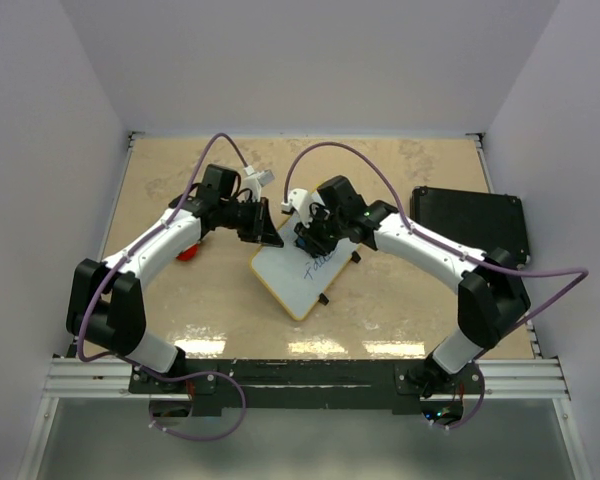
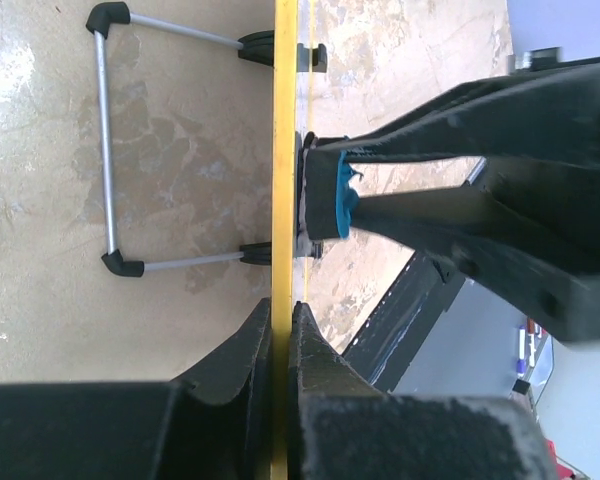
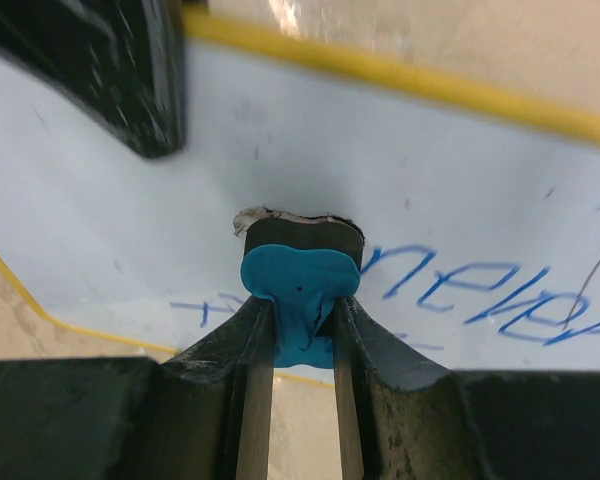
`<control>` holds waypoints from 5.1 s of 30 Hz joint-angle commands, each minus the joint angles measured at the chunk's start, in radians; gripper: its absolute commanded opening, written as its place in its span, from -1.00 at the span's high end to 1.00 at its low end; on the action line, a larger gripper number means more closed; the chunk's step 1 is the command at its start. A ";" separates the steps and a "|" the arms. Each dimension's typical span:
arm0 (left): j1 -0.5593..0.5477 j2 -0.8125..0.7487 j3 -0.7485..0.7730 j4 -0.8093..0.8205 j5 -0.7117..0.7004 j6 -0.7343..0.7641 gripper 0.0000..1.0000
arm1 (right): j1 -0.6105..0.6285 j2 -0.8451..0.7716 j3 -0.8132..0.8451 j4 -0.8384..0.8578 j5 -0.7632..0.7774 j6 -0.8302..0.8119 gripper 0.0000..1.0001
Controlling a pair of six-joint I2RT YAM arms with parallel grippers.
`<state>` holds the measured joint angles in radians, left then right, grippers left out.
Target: Erase the whiteboard
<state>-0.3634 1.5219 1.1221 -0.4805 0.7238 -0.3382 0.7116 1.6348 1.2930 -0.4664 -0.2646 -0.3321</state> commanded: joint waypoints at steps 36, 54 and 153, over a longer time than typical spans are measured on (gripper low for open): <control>-0.011 0.004 0.033 0.028 -0.040 0.033 1.00 | -0.113 -0.003 -0.128 -0.060 0.005 -0.156 1.00; -0.017 0.011 0.039 0.016 -0.034 0.050 1.00 | -0.135 0.075 0.192 -0.093 -0.004 -0.101 1.00; -0.016 0.049 0.064 0.013 -0.053 0.051 1.00 | -0.222 0.060 -0.015 -0.071 -0.094 -0.220 1.00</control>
<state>-0.3759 1.5410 1.1538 -0.5129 0.7177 -0.3107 0.4438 1.7287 1.2133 -0.6468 -0.3676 -0.6247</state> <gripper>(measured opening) 0.085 0.272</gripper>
